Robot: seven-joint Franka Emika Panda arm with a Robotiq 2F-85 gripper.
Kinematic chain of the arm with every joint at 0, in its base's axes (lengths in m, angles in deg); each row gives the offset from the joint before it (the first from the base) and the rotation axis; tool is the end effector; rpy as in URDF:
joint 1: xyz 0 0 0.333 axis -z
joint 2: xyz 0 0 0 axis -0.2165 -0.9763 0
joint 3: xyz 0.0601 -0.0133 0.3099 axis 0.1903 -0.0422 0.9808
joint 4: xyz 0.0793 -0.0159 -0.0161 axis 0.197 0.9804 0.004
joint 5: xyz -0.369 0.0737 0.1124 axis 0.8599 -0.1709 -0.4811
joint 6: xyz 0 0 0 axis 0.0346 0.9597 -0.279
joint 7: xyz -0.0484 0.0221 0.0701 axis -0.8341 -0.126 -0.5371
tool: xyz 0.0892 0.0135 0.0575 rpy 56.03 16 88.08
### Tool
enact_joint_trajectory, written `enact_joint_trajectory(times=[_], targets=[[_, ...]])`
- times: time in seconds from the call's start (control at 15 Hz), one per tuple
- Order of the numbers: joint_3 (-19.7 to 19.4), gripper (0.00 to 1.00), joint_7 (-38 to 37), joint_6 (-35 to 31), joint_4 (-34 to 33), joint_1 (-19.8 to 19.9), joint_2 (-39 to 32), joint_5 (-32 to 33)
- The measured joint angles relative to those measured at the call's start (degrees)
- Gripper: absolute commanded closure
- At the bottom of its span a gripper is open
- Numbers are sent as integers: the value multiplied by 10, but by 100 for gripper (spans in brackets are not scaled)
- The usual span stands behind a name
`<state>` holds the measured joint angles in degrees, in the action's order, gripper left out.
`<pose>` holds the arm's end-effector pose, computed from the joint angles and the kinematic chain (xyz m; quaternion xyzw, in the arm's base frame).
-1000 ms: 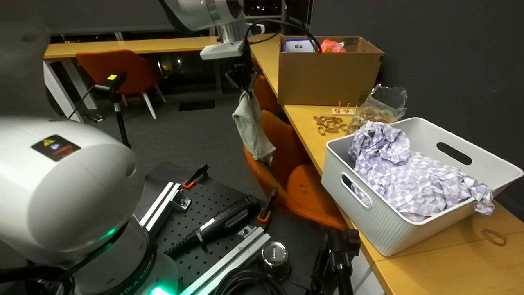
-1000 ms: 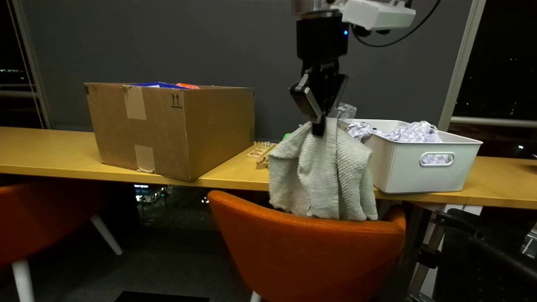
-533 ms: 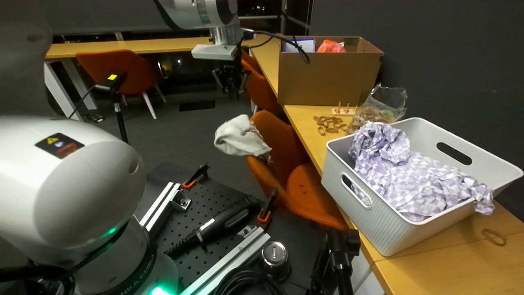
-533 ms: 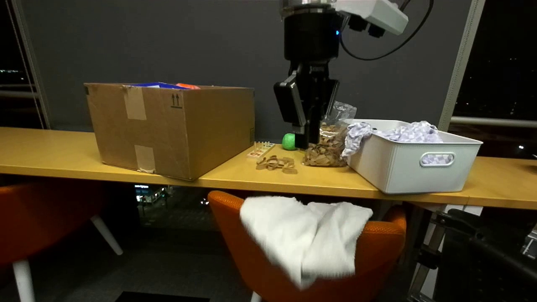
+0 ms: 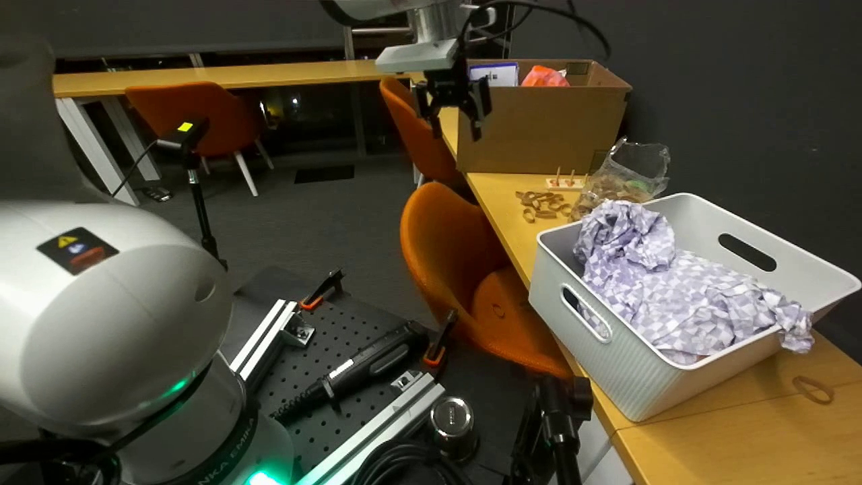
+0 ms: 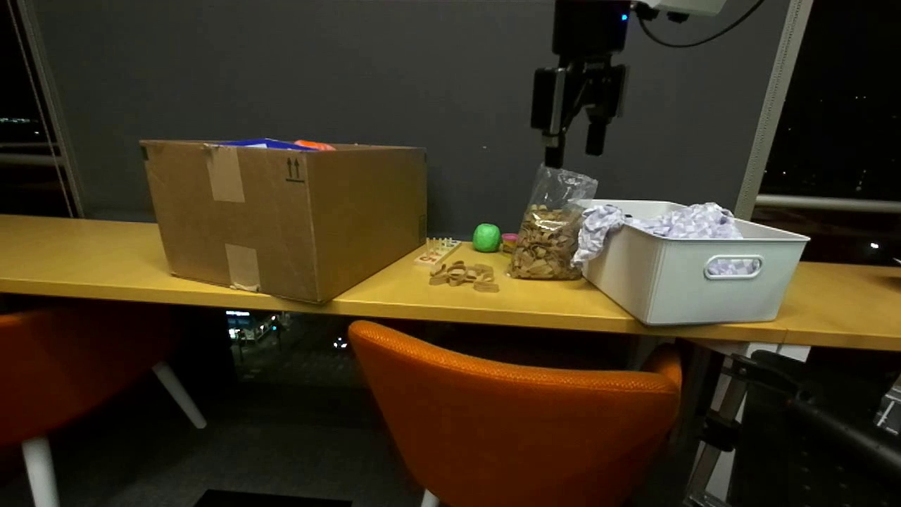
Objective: Pick up all the items from the white basket and put them on the backrest of the orange chair
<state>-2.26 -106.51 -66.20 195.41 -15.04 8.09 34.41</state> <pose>0.5547 0.0073 0.3849 0.9924 -0.0488 0.0528 0.1001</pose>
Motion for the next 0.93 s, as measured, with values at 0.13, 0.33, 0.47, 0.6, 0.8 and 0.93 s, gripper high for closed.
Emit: enact_joint_trajectory(times=[0.13,0.33,0.47,0.6,0.8,0.93], targets=[[-25,0,-3,0,8,32,37,9],[-63,0,-4,0,17,88,79,9],[-93,0,-3,0,22,128,92,9],[-124,0,1,-3,28,168,90,10],[-171,0,10,-20,40,222,72,16],[-196,0,12,-45,48,249,47,19]])
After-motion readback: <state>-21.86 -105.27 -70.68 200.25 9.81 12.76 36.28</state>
